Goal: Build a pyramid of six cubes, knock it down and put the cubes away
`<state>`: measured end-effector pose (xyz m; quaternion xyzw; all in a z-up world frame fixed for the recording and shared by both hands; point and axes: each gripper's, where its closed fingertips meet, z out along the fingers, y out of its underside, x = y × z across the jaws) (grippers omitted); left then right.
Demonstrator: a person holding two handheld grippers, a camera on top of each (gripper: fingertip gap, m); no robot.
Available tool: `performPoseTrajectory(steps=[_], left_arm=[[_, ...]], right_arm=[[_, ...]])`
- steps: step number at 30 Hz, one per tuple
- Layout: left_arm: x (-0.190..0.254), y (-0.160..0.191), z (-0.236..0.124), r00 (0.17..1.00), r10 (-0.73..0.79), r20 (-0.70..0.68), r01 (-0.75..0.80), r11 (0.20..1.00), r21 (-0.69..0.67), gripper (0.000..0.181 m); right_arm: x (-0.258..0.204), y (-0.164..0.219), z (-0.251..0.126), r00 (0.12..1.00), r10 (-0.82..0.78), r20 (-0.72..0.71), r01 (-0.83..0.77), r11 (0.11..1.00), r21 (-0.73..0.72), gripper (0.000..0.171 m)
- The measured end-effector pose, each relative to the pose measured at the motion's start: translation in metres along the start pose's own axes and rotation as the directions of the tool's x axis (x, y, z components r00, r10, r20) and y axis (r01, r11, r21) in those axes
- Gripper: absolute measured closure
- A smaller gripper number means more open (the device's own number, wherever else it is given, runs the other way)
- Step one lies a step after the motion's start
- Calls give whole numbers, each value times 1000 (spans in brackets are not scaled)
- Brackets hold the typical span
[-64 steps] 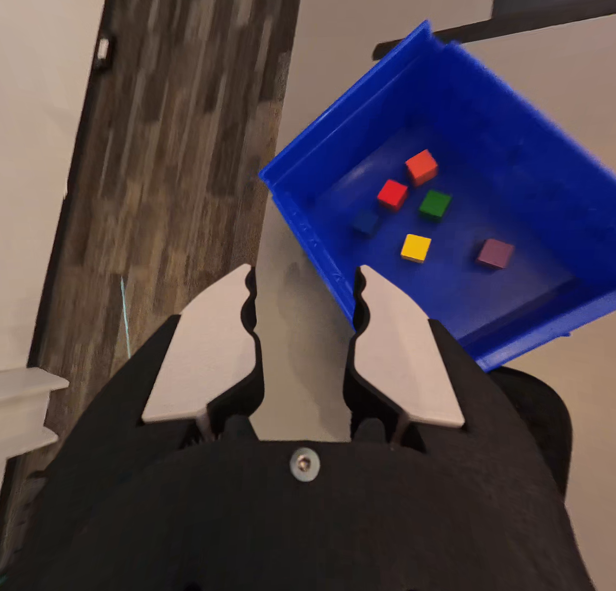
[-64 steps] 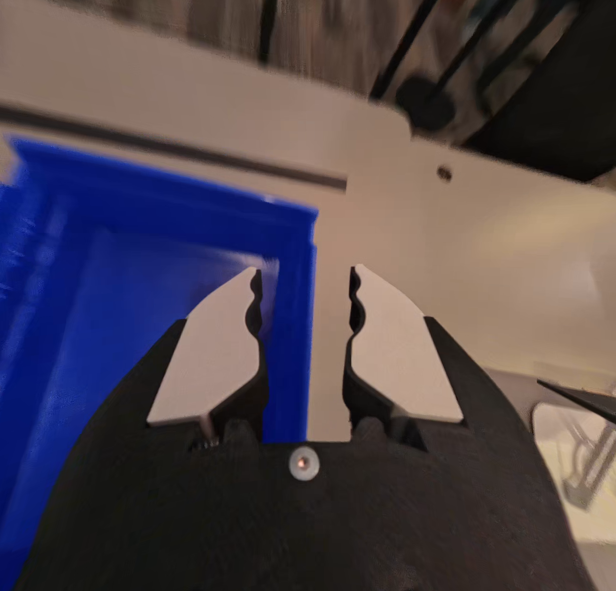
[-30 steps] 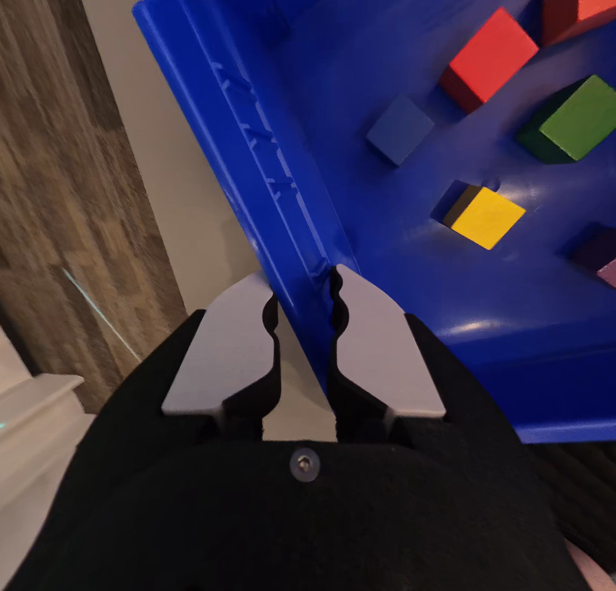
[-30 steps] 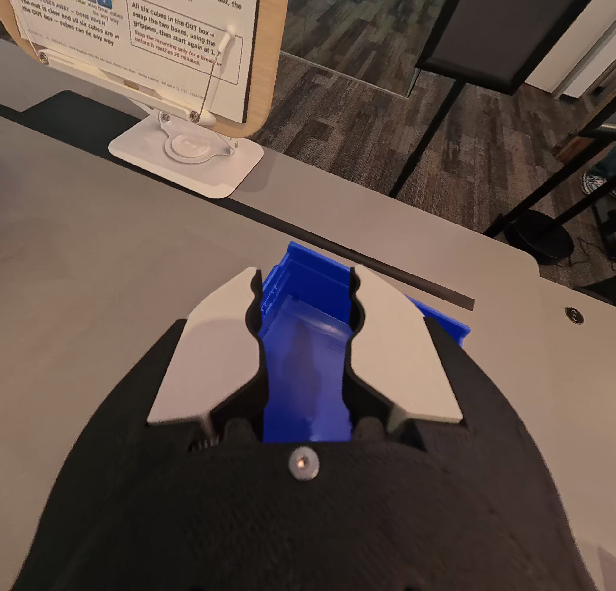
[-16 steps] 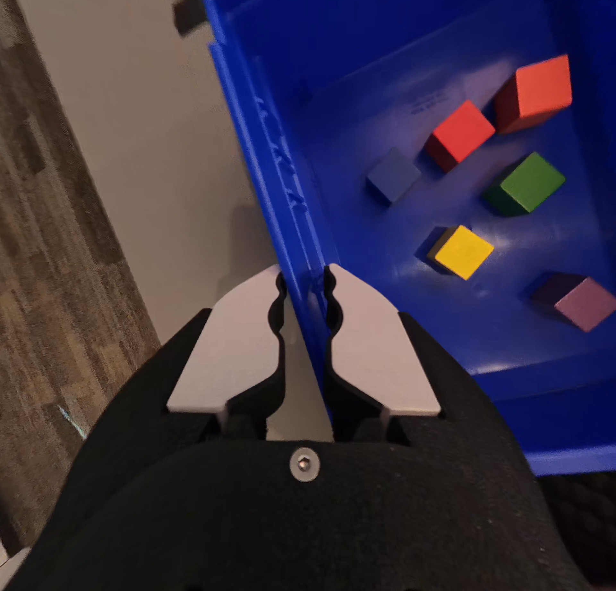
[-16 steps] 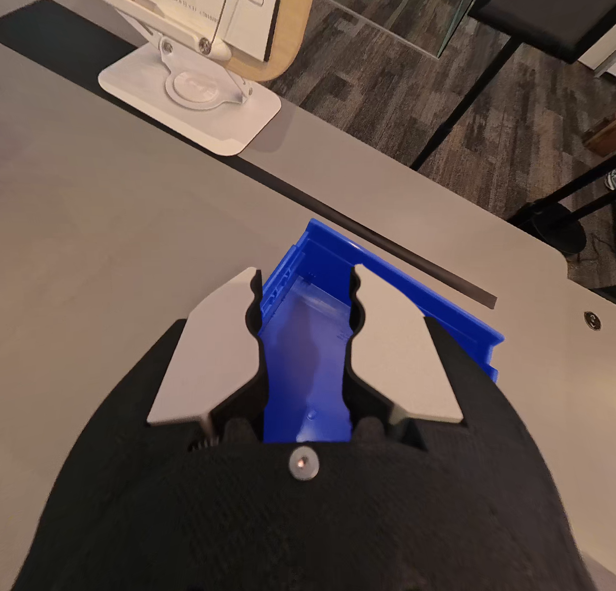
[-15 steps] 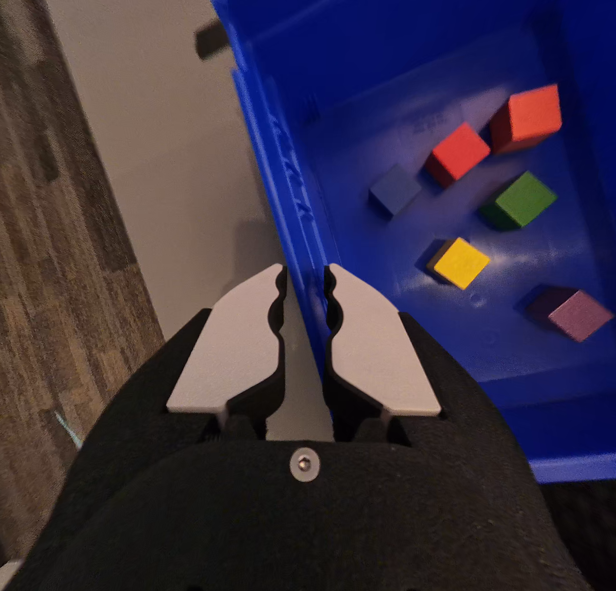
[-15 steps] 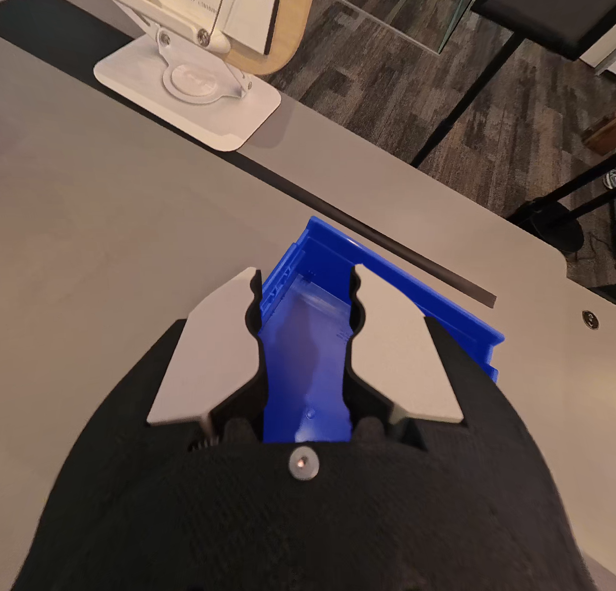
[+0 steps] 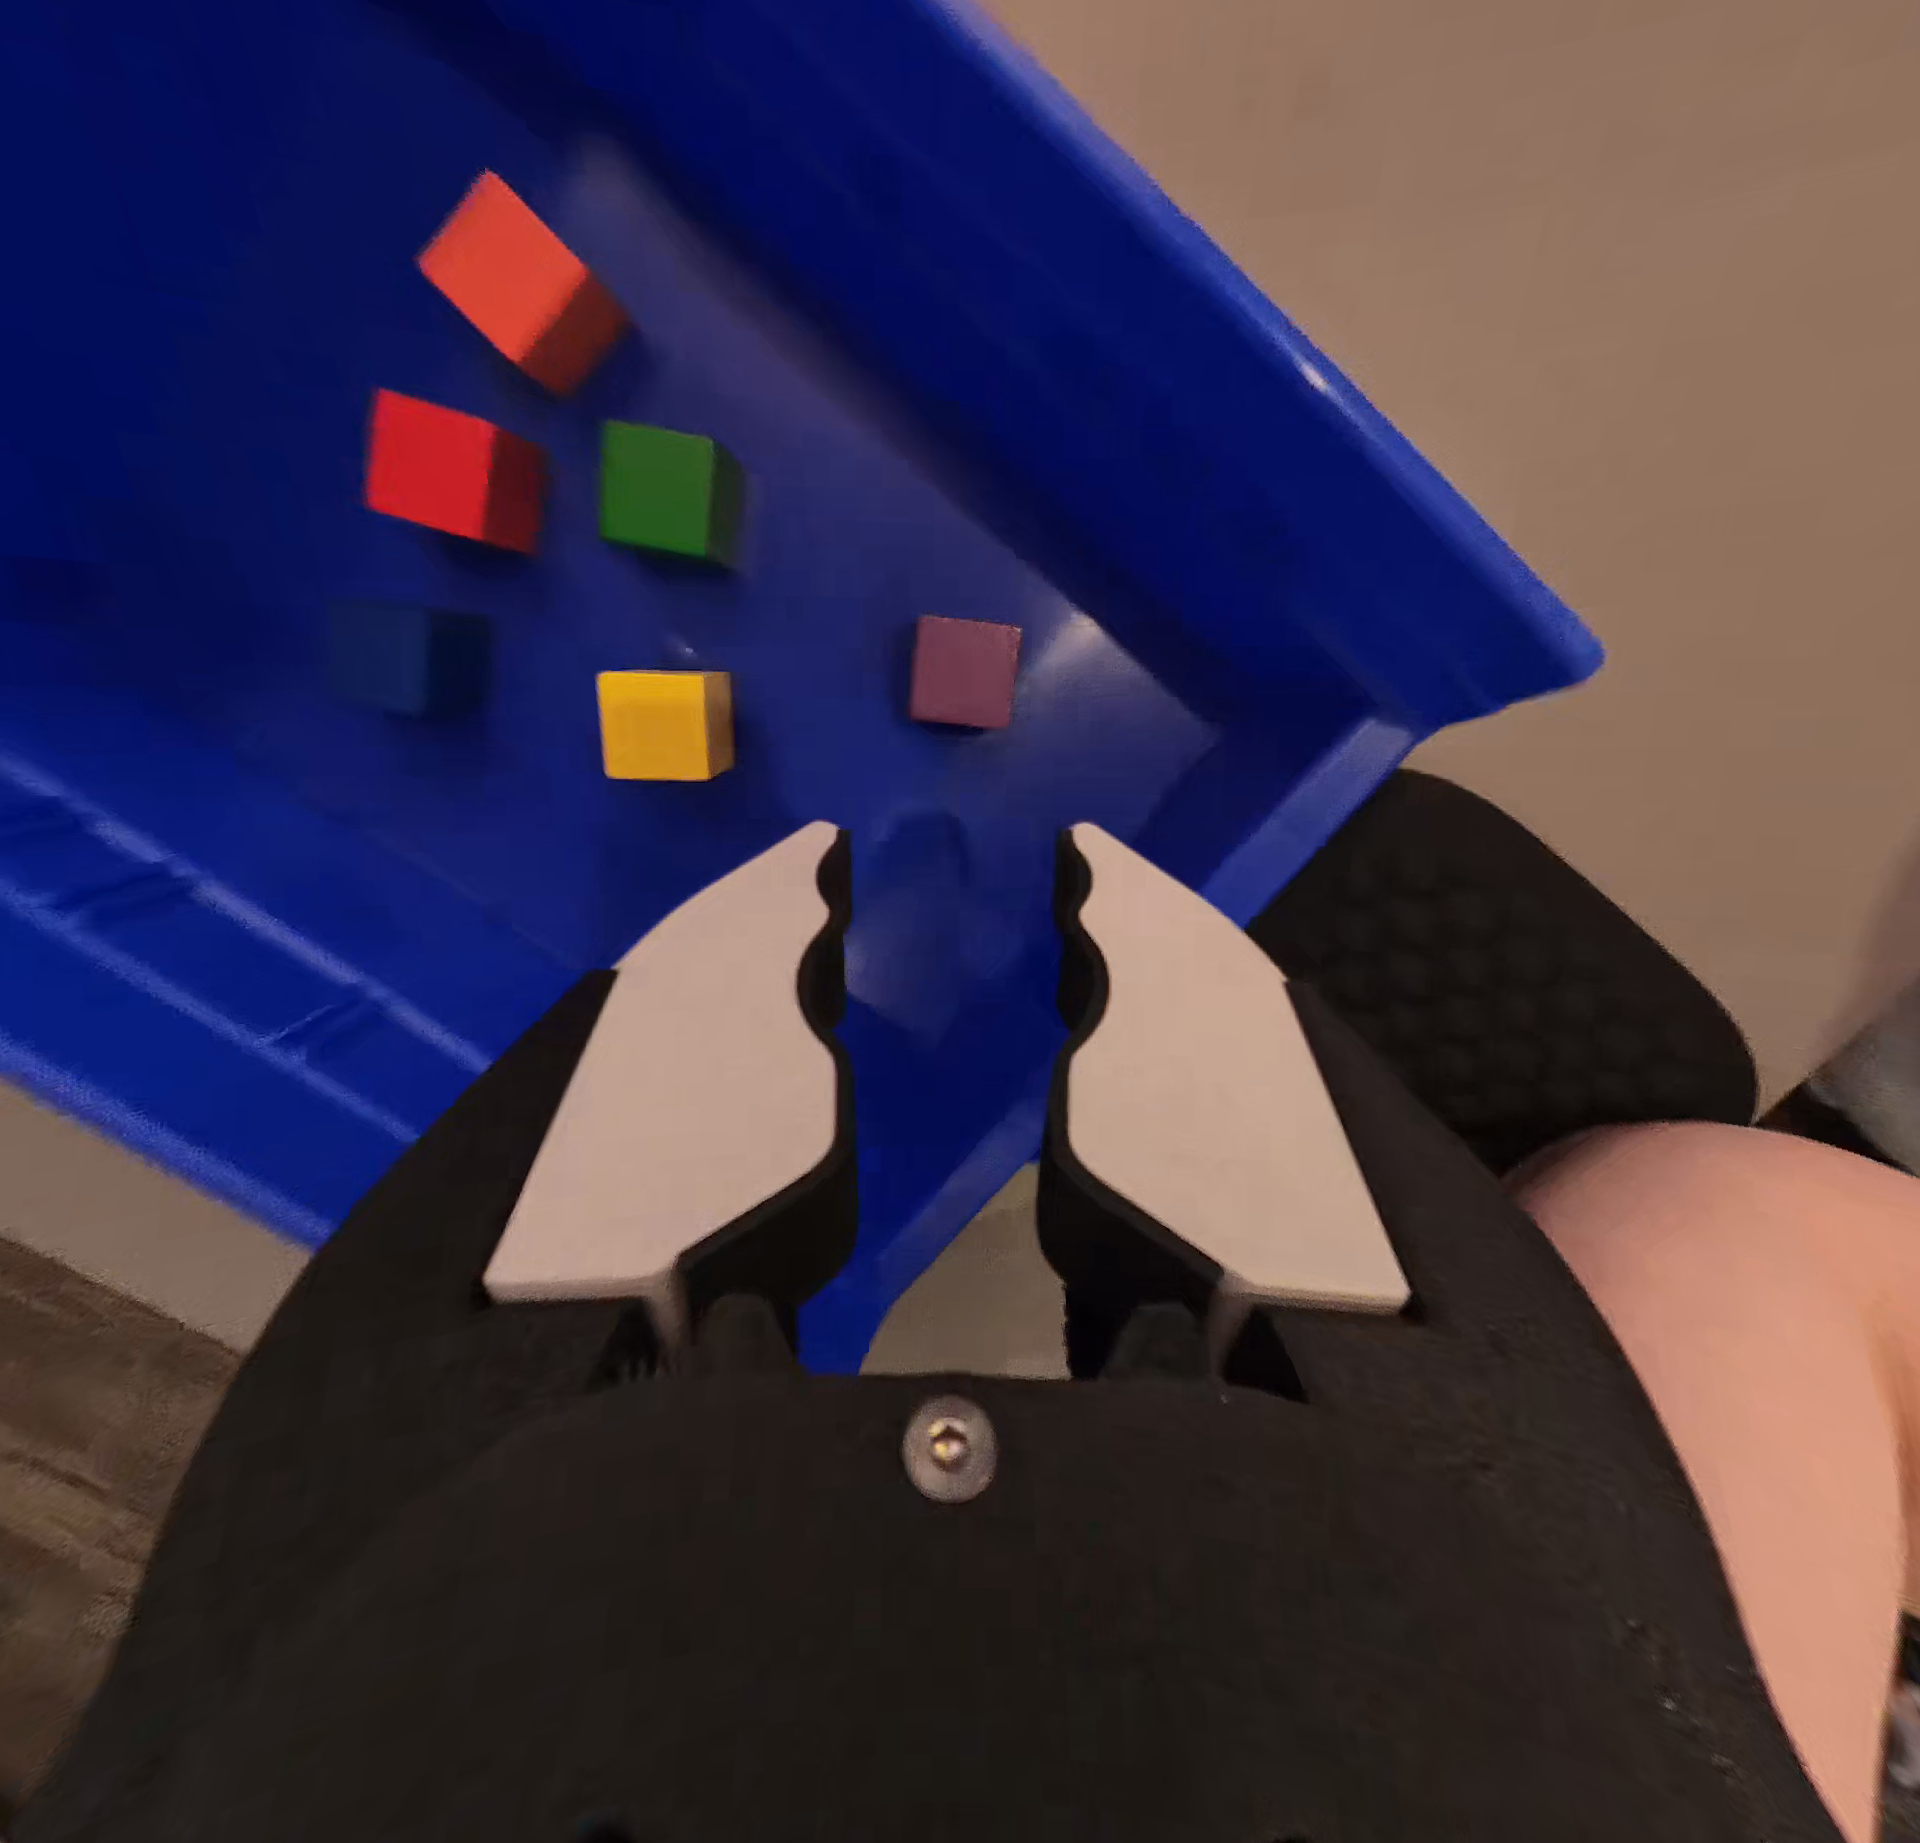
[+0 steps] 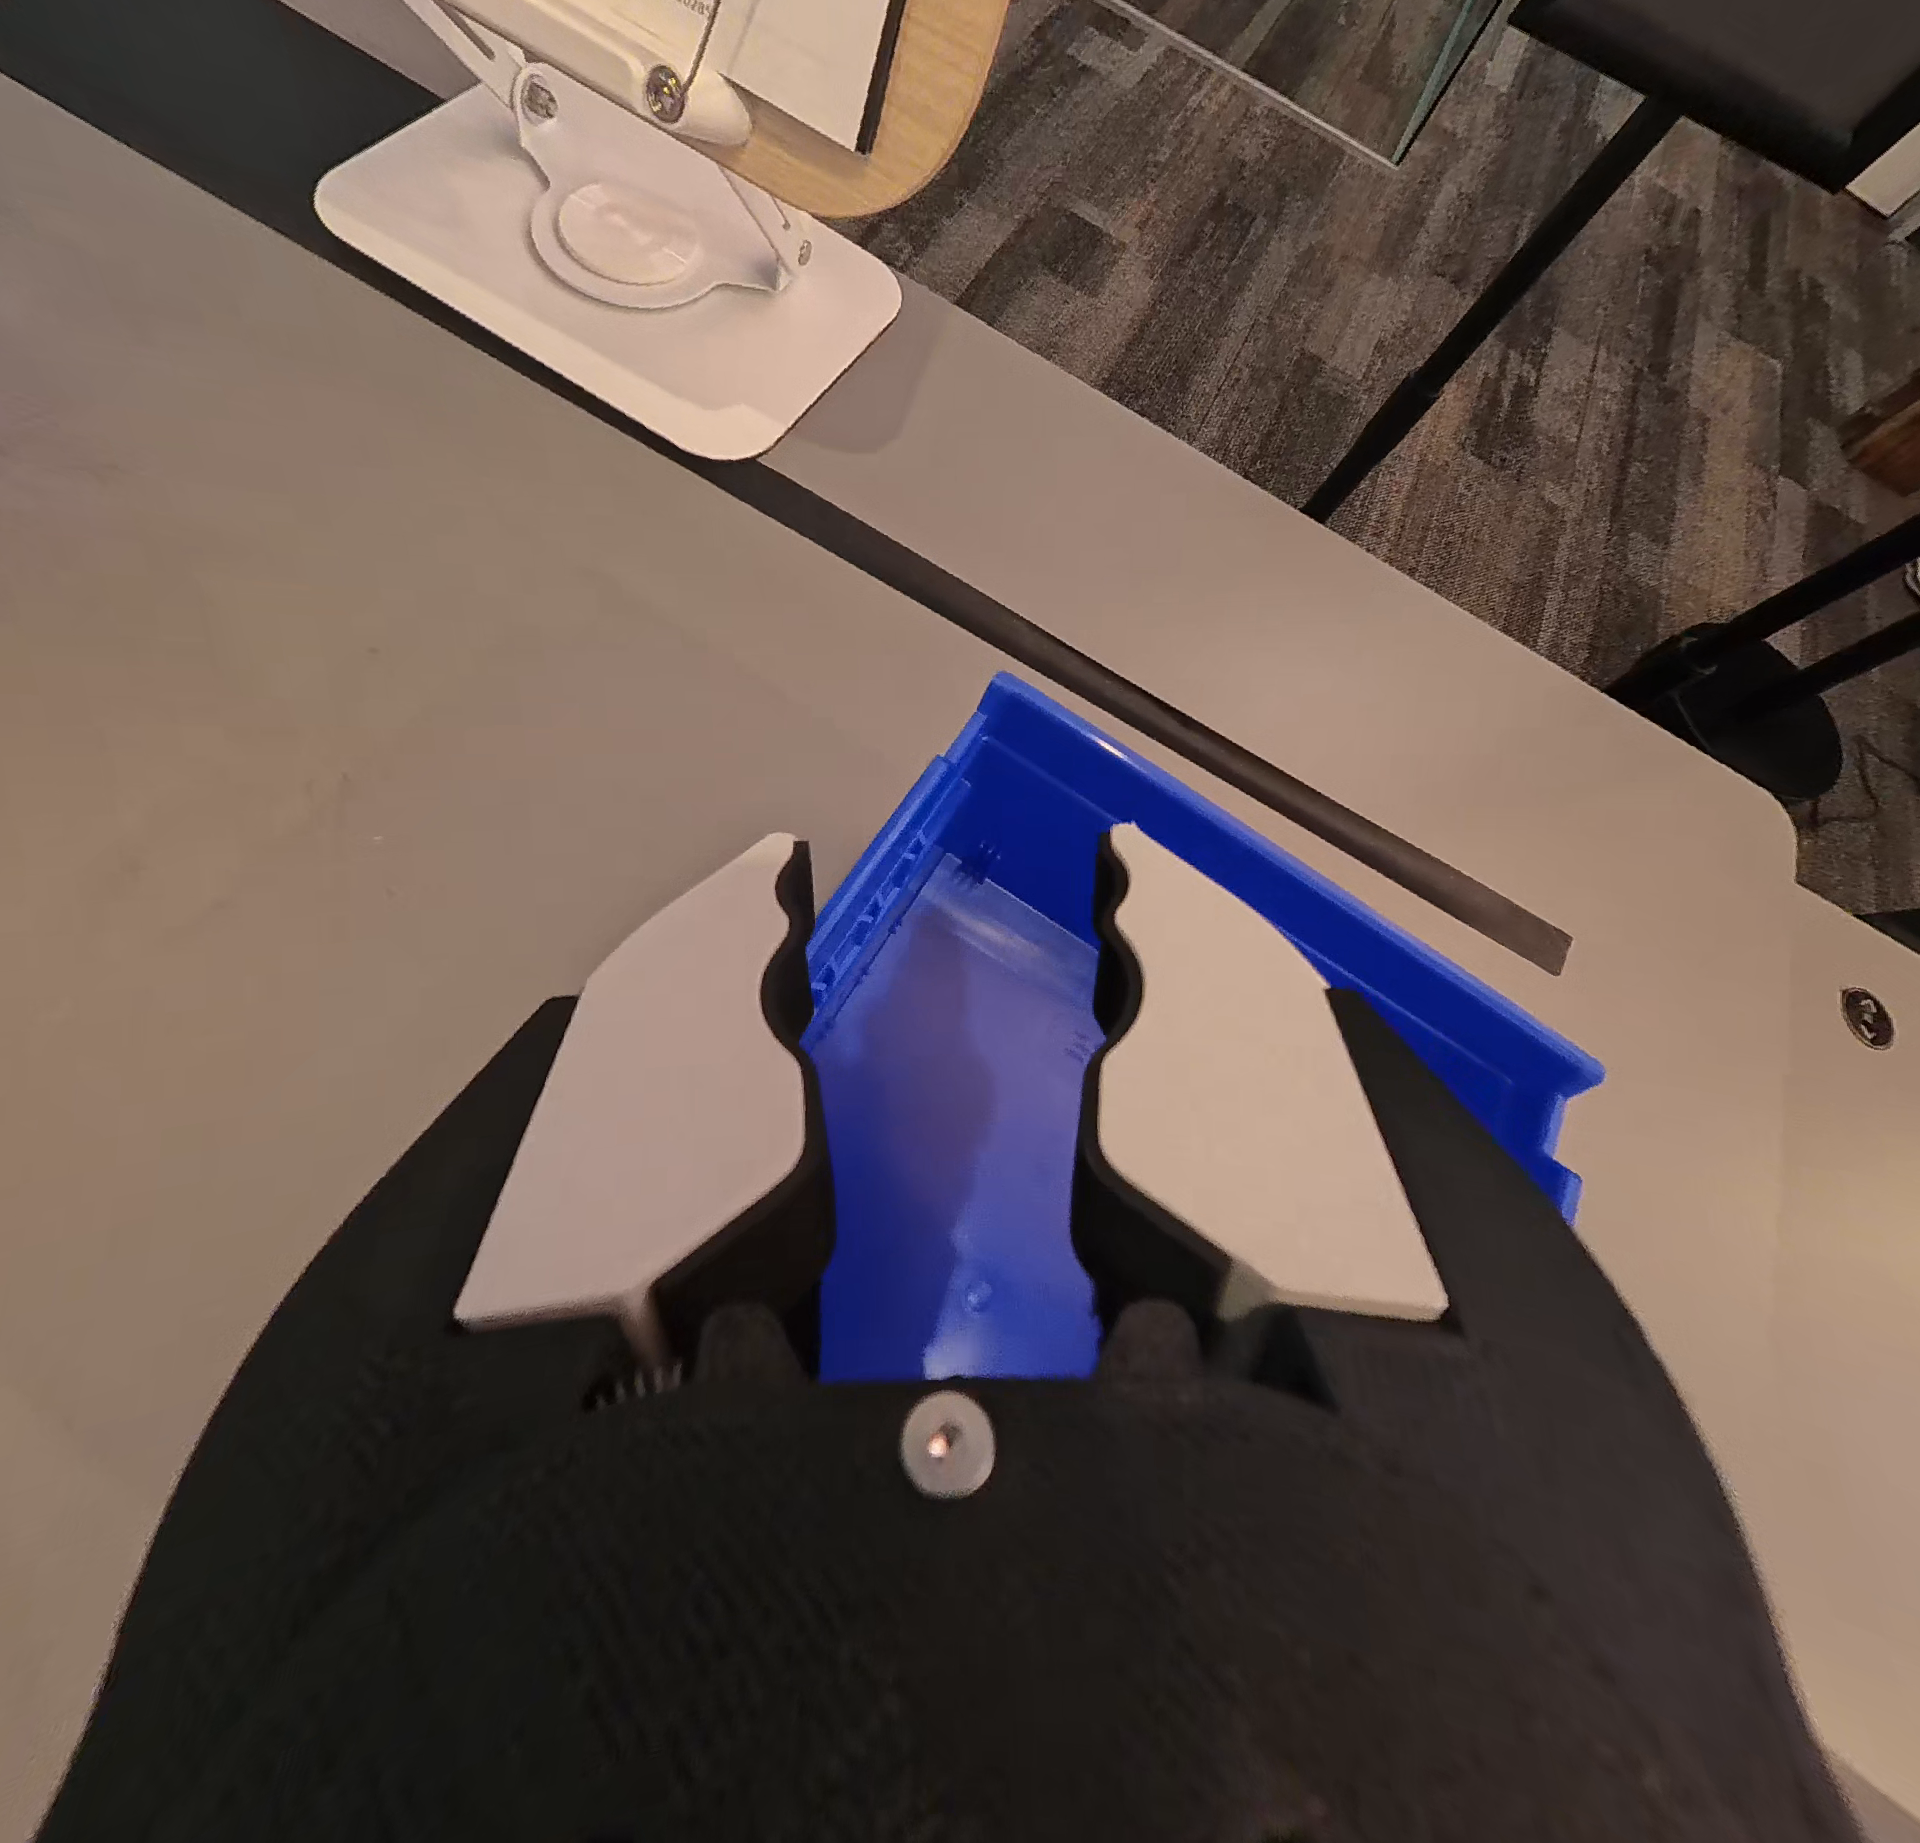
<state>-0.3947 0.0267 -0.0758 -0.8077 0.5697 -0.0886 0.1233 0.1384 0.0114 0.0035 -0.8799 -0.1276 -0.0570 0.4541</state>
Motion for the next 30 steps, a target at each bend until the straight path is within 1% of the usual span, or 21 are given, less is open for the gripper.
performPoseTrajectory(steps=[2,4,5,8,12,15,16,19,21,23,25,27,28,30], left_arm=[[2,-2,13,999,-17,-38,15,999,-51,139],[6,-3,25,998,-1,-65,-5,994,-106,135],[10,-2,30,997,5,-82,-16,991,-135,135],[10,-2,43,997,20,-76,-36,976,-216,135],[11,-6,58,994,35,-103,-61,964,-260,136],[8,-1,68,994,38,-102,-69,947,-313,143],[8,1,69,993,35,-110,-69,943,-327,152],[8,2,69,992,49,-120,-86,941,-328,154],[3,5,65,992,94,-90,-118,938,-325,154],[-5,2,53,995,94,-33,-99,958,-270,154],[-17,-8,30,996,67,57,-57,985,-163,154],[-30,-27,-5,981,44,189,-47,999,15,154],[-32,-41,-25,968,43,248,-76,989,125,154],[-29,-78,-71,925,34,378,-175,922,344,154]], right_arm=[[0,0,-1,1000,7,6,-7,1000,4,118],[2,0,-3,1000,14,7,-14,1000,8,118],[3,1,-3,1000,17,7,-17,1000,8,118],[5,3,-4,999,30,11,-30,1000,2,117],[7,5,-5,999,33,15,-33,999,-5,117],[7,5,-6,999,37,21,-37,999,-2,117],[7,5,-7,999,37,23,-37,999,1,117],[7,3,-10,999,41,28,-42,999,11,117],[7,2,-11,998,46,33,-47,999,17,117],[8,2,-12,998,50,36,-50,999,20,117],[8,2,-13,998,53,40,-54,998,22,117],[8,2,-13,997,59,45,-60,998,25,117],[7,1,-13,997,61,49,-62,998,27,117],[6,0,-14,996,64,58,-66,997,33,117]])
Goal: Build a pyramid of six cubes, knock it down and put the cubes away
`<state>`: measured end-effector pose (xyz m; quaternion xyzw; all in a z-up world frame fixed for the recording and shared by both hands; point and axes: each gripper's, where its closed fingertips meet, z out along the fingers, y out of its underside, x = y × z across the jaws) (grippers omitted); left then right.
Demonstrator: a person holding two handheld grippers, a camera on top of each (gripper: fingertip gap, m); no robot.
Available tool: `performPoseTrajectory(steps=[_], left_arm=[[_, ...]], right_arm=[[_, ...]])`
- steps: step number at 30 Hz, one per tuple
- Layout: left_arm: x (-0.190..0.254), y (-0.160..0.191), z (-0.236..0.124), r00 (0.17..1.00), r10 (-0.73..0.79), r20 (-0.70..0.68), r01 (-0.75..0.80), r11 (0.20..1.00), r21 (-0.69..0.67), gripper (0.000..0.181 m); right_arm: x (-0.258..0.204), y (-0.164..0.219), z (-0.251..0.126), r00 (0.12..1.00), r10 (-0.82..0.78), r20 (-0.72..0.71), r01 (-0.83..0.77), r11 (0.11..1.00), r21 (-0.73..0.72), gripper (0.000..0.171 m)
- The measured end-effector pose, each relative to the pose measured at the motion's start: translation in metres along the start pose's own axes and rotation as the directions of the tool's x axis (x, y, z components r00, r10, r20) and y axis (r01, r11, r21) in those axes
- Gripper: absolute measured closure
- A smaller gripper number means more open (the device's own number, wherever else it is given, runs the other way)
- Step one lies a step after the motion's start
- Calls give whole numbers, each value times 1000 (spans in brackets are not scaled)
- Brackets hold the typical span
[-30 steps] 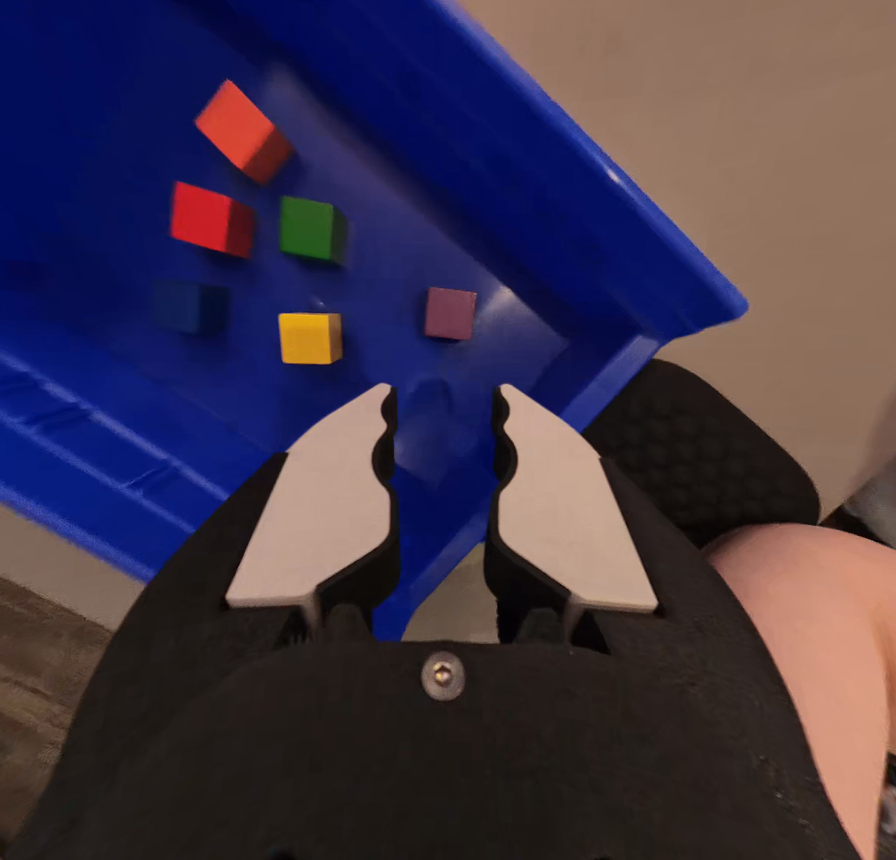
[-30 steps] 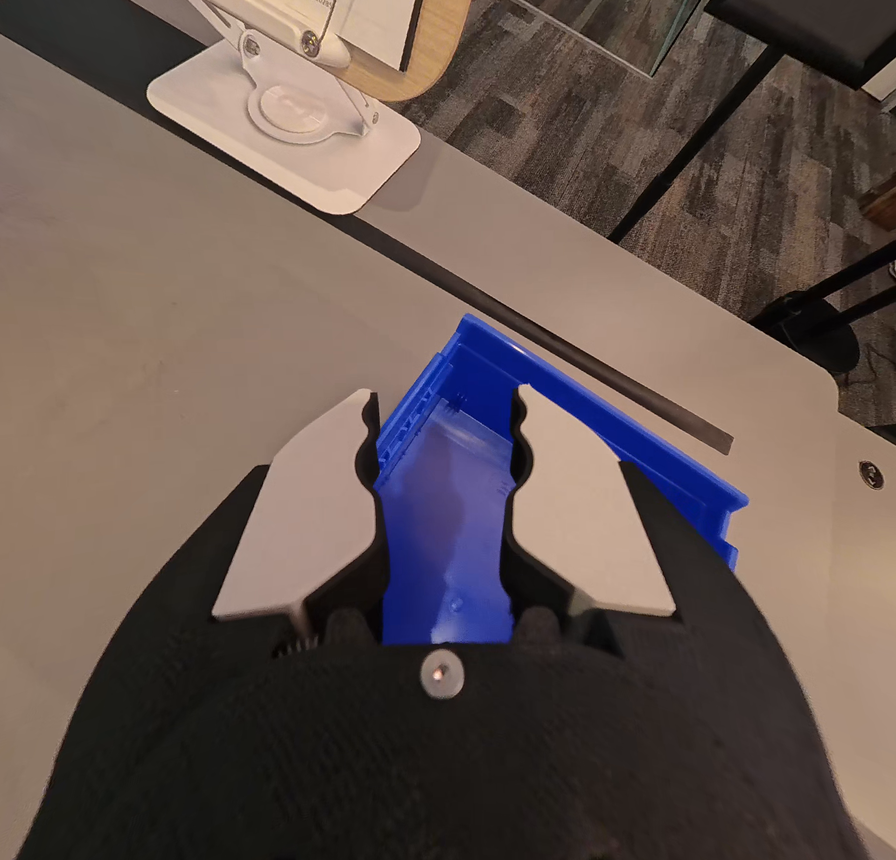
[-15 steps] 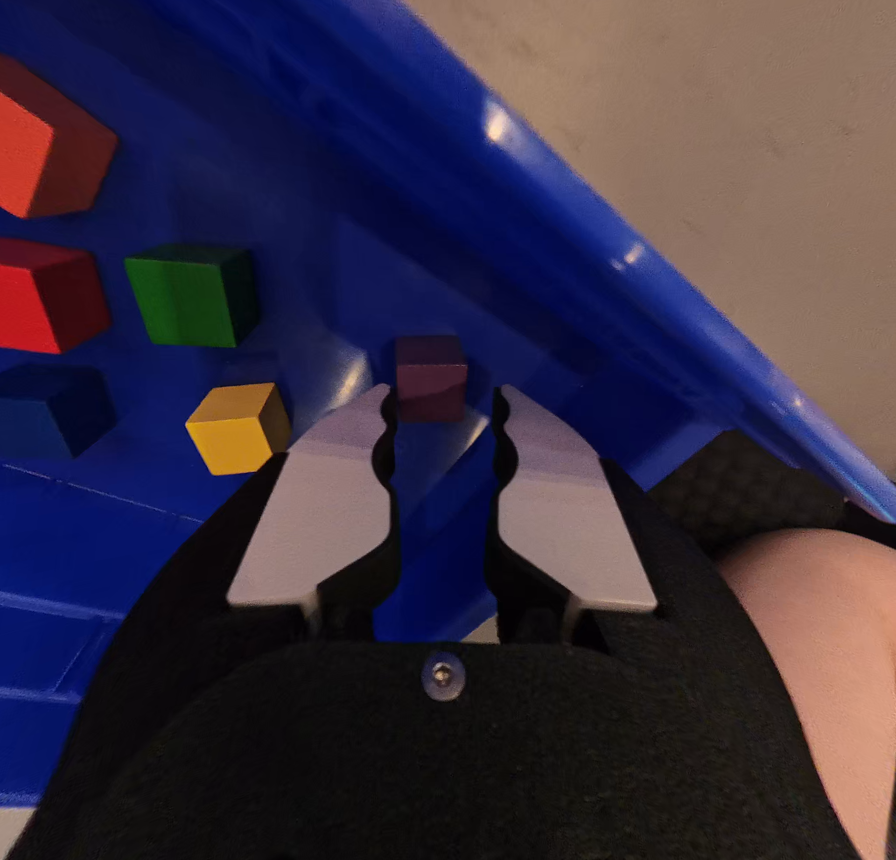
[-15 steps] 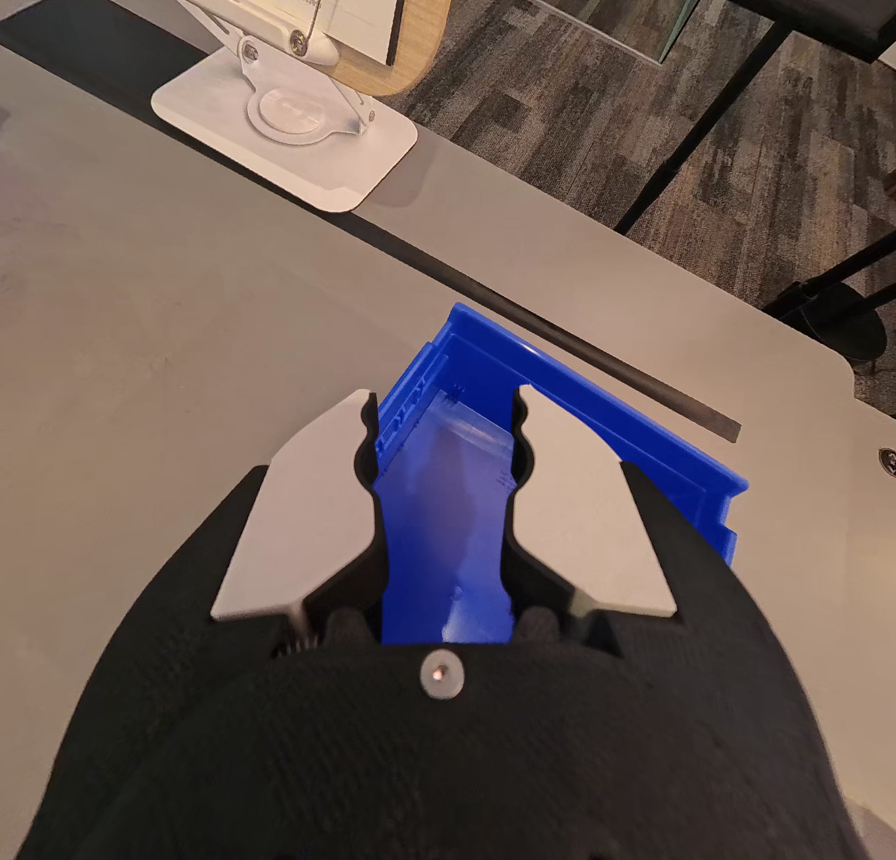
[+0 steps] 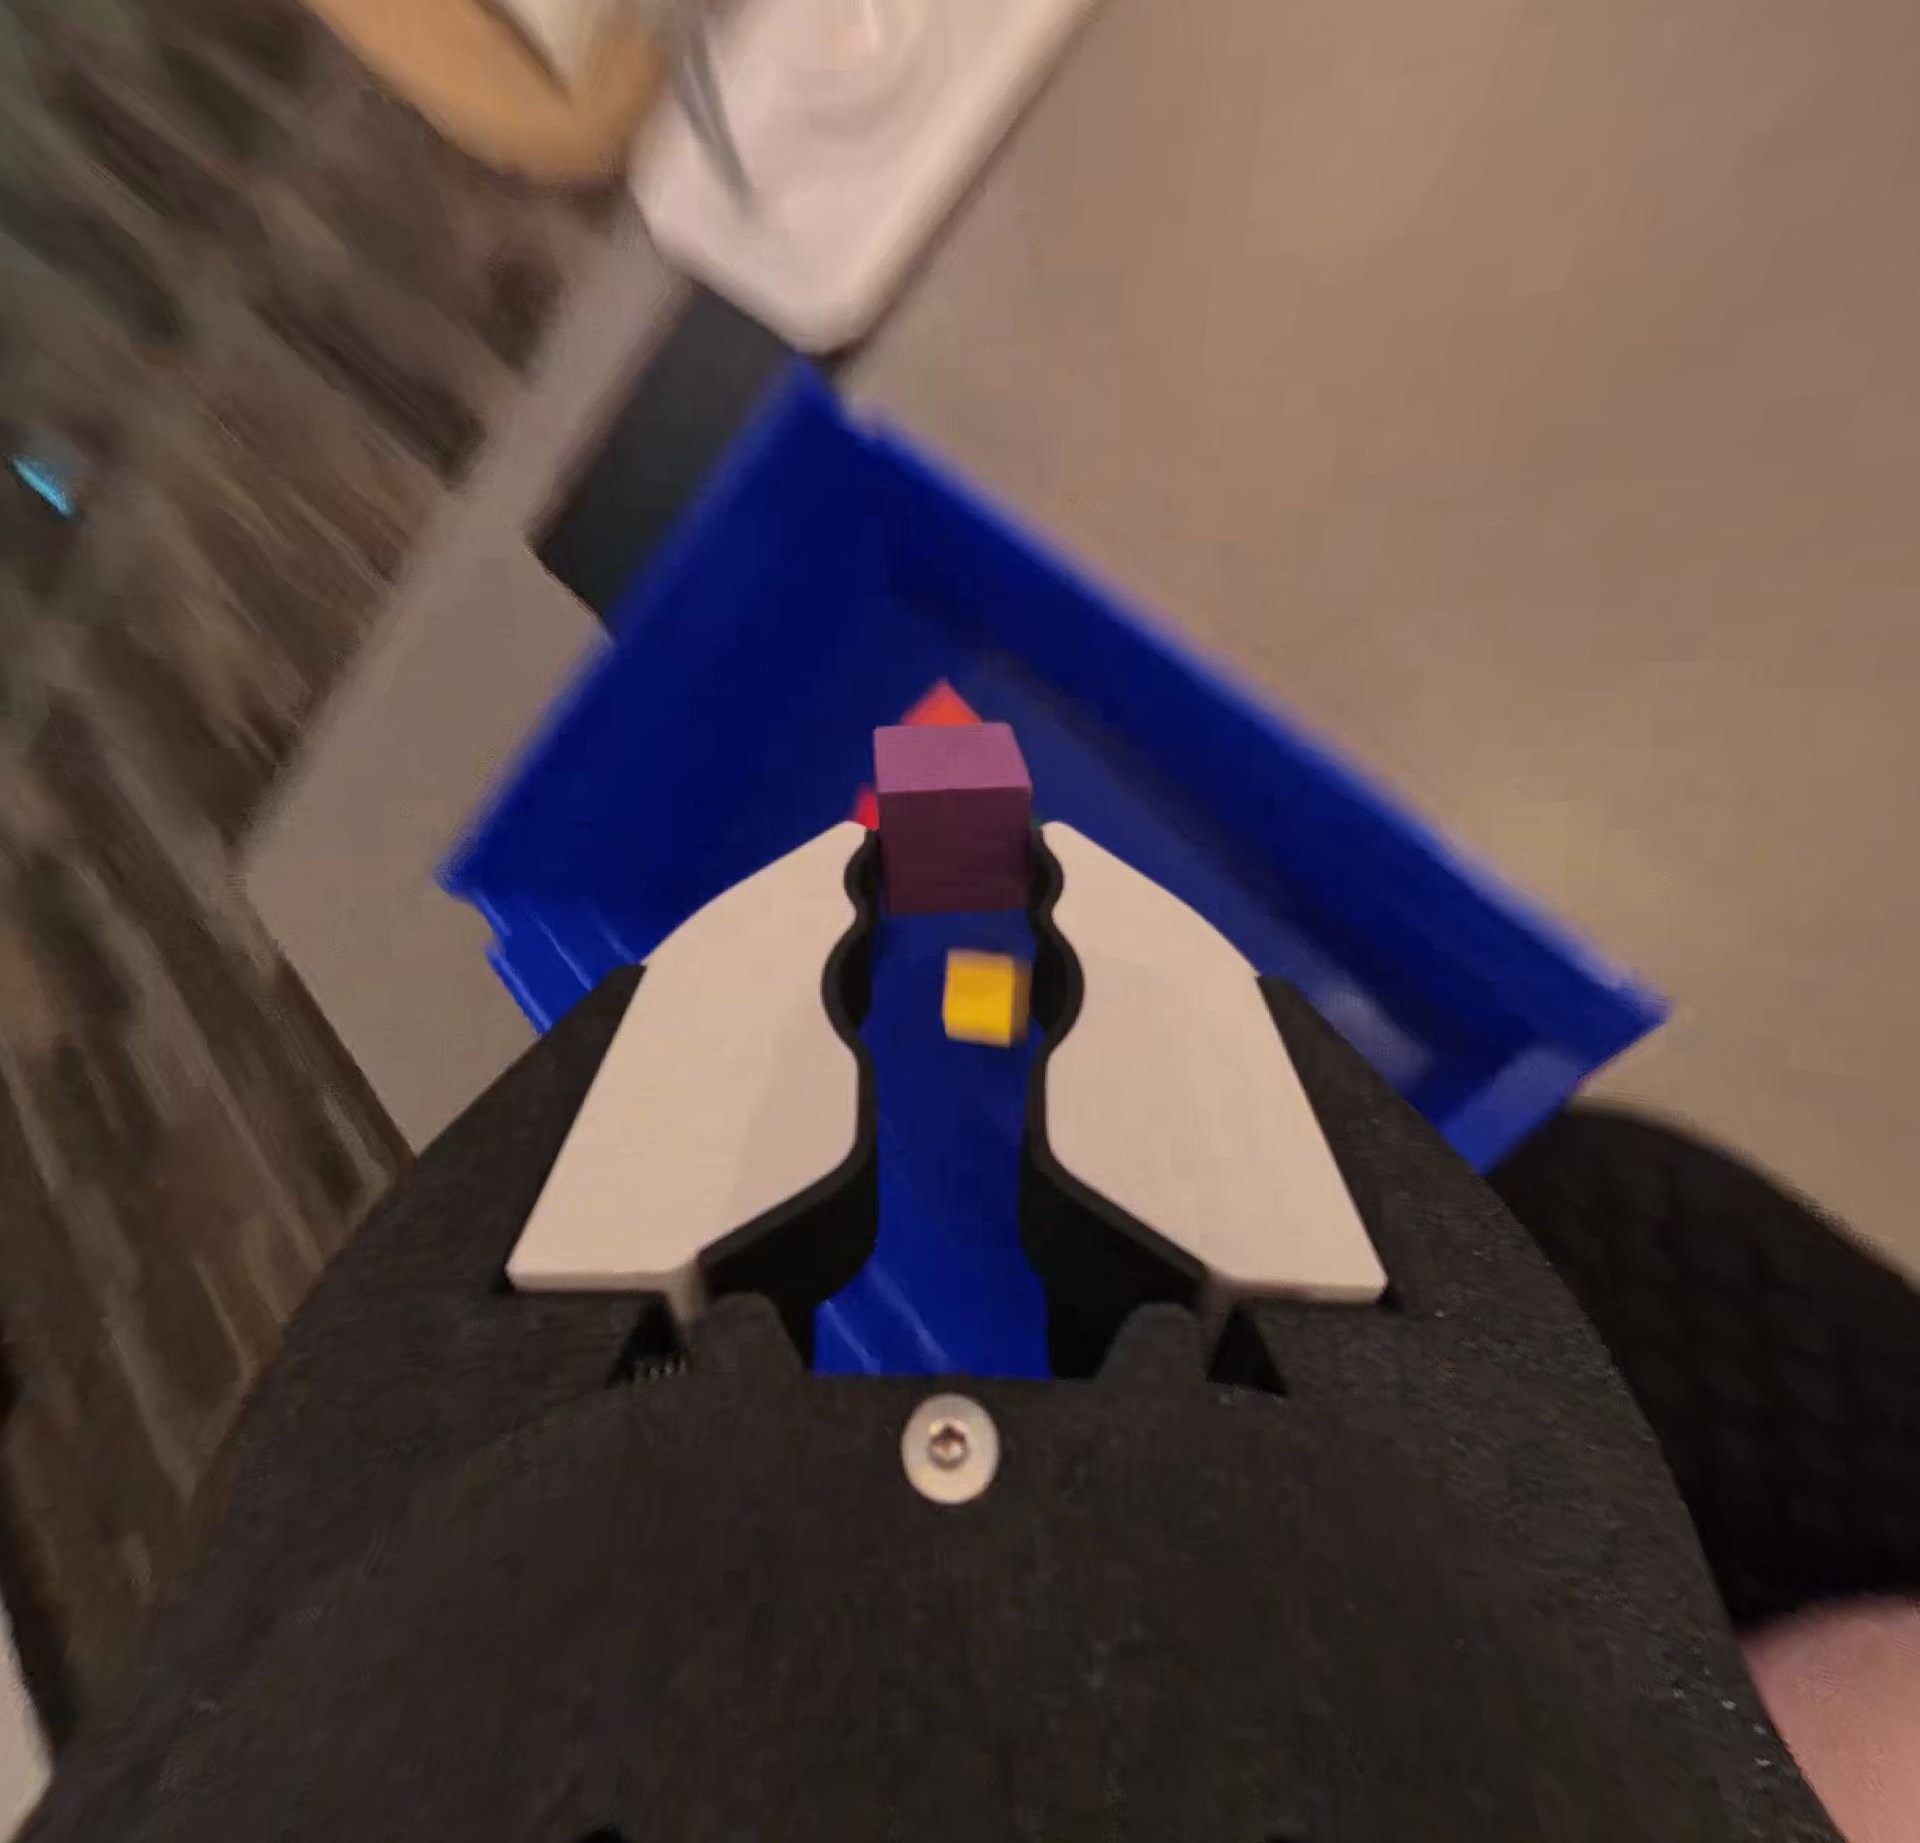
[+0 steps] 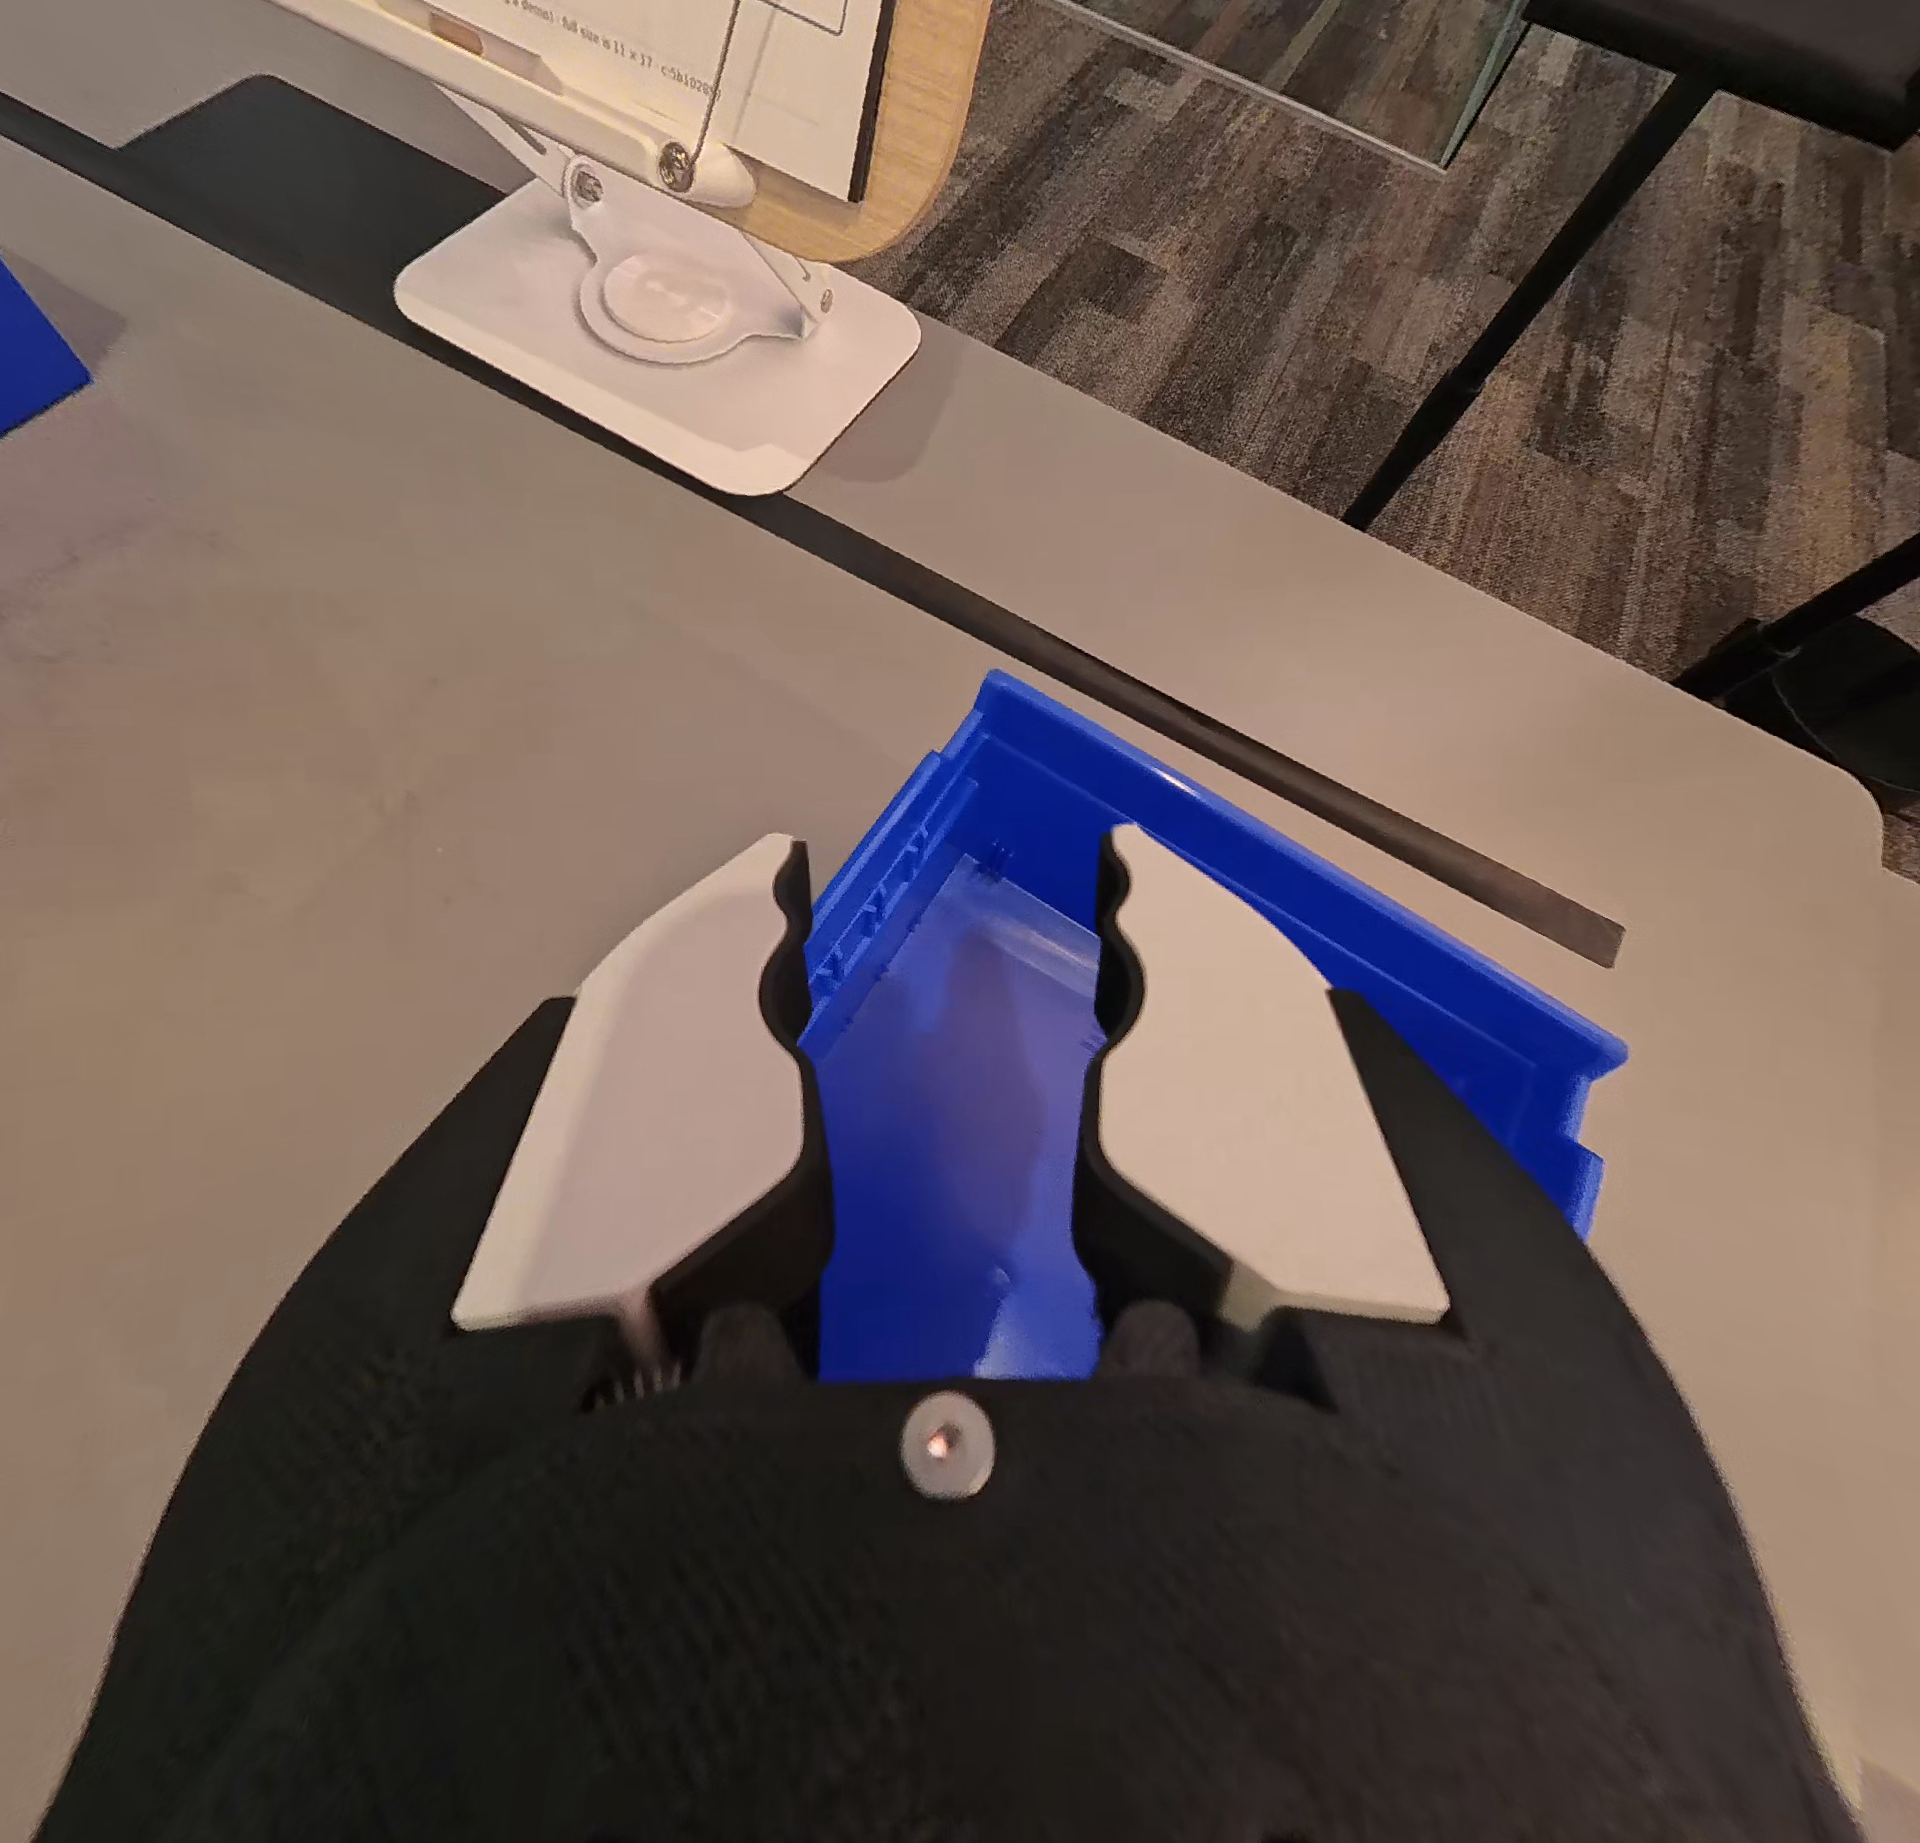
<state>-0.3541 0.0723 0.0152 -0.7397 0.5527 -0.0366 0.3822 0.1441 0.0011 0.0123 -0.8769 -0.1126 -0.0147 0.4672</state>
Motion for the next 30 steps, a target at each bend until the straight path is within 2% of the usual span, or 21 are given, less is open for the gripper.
performPoseTrajectory(steps=[2,4,6,8,10,12,17,23,30], left_arm=[[20,-59,-22,999,30,-31,-22,971,239,155],[61,-108,-26,986,119,-118,-67,923,378,155],[101,-144,-6,972,193,-136,-124,906,405,155],[140,-166,32,960,233,-154,-164,917,363,155],[176,-170,73,946,247,-212,-182,941,286,155],[216,-161,103,897,255,-361,-188,959,210,155],[259,-143,147,808,313,-499,-322,944,71,155],[268,-138,177,751,393,-530,-525,843,-119,155],[273,-136,194,692,390,-607,-609,768,-201,155]], right_arm=[[-2,0,0,1000,0,4,0,1000,1,117],[-3,-1,0,1000,-7,5,7,1000,-2,117],[-5,-1,0,1000,-16,5,16,1000,-3,117],[-5,-1,-2,1000,-23,2,23,1000,-3,117],[-3,0,-5,1000,-25,-1,25,1000,-3,117],[4,2,-11,1000,-18,-13,18,1000,-3,117],[14,8,-23,998,51,40,-52,999,8,117],[19,12,-25,993,84,76,-85,996,1,117],[16,22,-17,989,92,119,-87,995,-44,118]])
